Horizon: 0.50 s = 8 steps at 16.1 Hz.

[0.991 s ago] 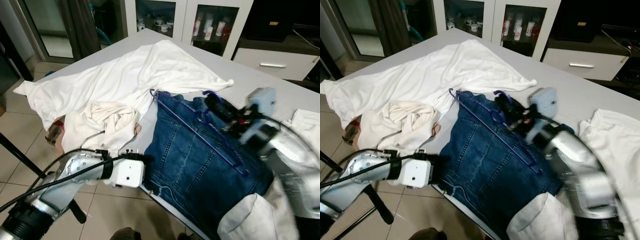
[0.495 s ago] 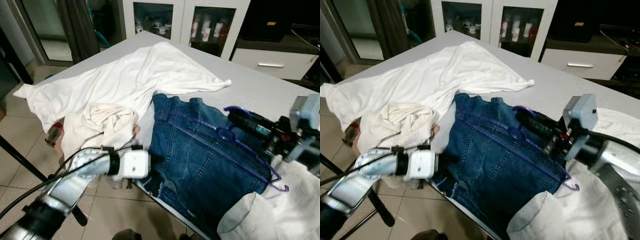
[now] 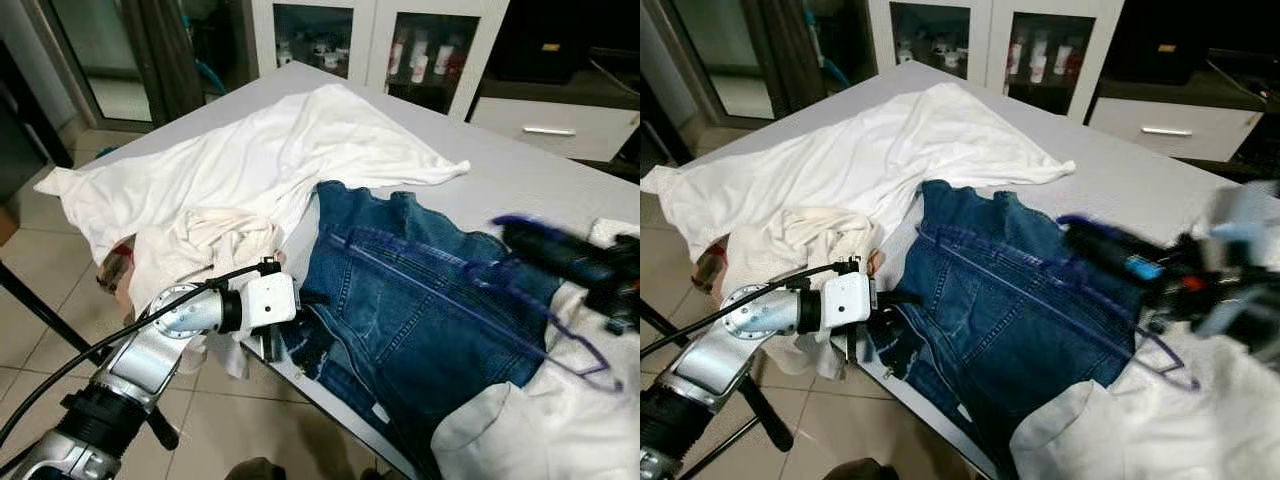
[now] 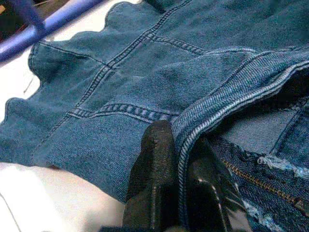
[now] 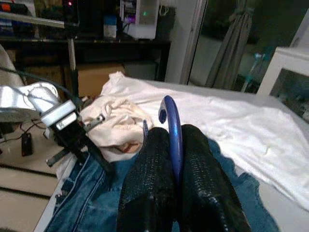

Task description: Hang hanger

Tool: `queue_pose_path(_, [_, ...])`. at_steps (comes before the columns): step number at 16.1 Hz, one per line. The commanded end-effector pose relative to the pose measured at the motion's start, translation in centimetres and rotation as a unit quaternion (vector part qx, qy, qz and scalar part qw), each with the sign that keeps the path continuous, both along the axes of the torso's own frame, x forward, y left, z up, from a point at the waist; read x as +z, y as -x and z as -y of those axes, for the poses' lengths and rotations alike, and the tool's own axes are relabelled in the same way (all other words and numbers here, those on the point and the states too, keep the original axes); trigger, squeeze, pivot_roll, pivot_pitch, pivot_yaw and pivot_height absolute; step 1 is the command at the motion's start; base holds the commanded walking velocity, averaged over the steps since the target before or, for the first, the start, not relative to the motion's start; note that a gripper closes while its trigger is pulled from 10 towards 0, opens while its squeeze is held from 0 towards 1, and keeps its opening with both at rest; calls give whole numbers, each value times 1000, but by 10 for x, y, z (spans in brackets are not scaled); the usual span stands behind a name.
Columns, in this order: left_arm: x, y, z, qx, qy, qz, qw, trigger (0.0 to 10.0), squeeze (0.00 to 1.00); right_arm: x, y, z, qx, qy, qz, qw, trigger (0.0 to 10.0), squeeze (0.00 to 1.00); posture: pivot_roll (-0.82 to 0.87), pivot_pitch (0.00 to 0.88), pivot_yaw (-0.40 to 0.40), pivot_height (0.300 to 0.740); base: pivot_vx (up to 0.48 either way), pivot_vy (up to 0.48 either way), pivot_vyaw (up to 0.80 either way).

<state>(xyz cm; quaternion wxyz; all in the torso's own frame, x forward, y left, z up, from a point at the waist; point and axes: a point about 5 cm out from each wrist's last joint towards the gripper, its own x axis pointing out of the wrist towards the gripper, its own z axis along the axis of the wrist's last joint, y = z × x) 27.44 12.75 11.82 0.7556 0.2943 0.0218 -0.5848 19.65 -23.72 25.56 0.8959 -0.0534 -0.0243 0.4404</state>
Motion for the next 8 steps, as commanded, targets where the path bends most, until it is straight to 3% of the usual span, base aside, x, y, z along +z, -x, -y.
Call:
queue_pose_path(1, [3,-2,1,-5,3,3,1000,0,0,6,6,0,12,-6,2,1000,10000,0,-51,54,20,740,0,0,0])
queue_pose_path(3, [1,-2,1,-5,4,-1,1000,0,0,-3,21,-13,66,-34,-36,997,10000,0,-53,54,20,740,0,0,0])
queue_pose_path(4, [1,-4,1,-2,6,-2,1000,0,0,-17,29,-16,83,-7,-69,994,10000,0,-55,57,19,740,0,0,0])
queue_pose_path(5, [1,-5,0,0,9,-3,1000,0,0,-26,34,-16,85,9,-93,992,10000,0,-58,57,20,740,0,0,0])
queue_pose_path(8, [-1,-6,-2,4,12,-11,1000,0,0,-23,35,-4,66,4,-100,993,10000,0,-66,58,27,740,0,0,0])
